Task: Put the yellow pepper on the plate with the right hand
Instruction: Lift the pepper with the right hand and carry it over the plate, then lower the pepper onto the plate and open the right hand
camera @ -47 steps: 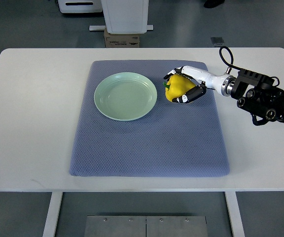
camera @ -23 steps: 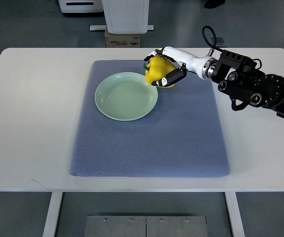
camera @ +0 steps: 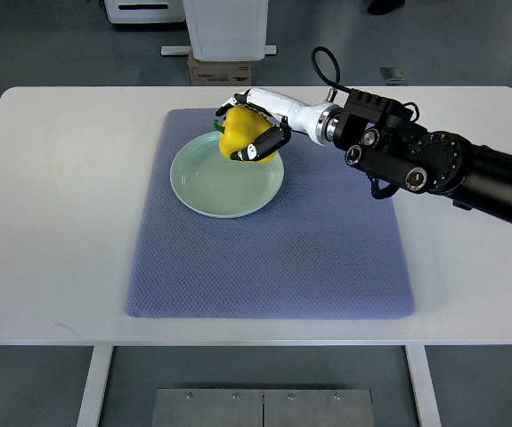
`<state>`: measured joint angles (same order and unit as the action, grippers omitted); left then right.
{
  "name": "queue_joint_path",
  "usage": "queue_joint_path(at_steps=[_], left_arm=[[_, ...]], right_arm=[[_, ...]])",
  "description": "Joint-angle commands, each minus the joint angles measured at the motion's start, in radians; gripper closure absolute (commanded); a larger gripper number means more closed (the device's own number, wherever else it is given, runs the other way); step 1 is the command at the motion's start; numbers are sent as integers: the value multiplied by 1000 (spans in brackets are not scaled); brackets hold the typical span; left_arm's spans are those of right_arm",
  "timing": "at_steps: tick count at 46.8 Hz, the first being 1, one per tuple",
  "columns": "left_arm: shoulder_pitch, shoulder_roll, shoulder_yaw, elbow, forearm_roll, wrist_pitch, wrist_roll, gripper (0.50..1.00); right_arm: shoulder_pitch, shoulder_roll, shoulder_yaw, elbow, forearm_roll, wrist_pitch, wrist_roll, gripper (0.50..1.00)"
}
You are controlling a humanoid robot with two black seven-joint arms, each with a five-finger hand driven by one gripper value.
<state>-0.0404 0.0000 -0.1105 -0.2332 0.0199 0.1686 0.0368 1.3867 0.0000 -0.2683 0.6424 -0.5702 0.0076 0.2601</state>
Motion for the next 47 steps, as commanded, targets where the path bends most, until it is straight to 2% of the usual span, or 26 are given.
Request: queue_joint_path(at_steps=[1,27,47], left_arm=[[-1,0,0,0,0,0,0,500],[-1,0,0,0,0,0,0,500],[-1,0,0,0,0,0,0,500]], right_arm=[[-2,0,-3,2,0,0,-1,1000],[-40,0,-12,75,-3,6,2,1000],[-81,0,-29,75,-5,6,-2,1000]])
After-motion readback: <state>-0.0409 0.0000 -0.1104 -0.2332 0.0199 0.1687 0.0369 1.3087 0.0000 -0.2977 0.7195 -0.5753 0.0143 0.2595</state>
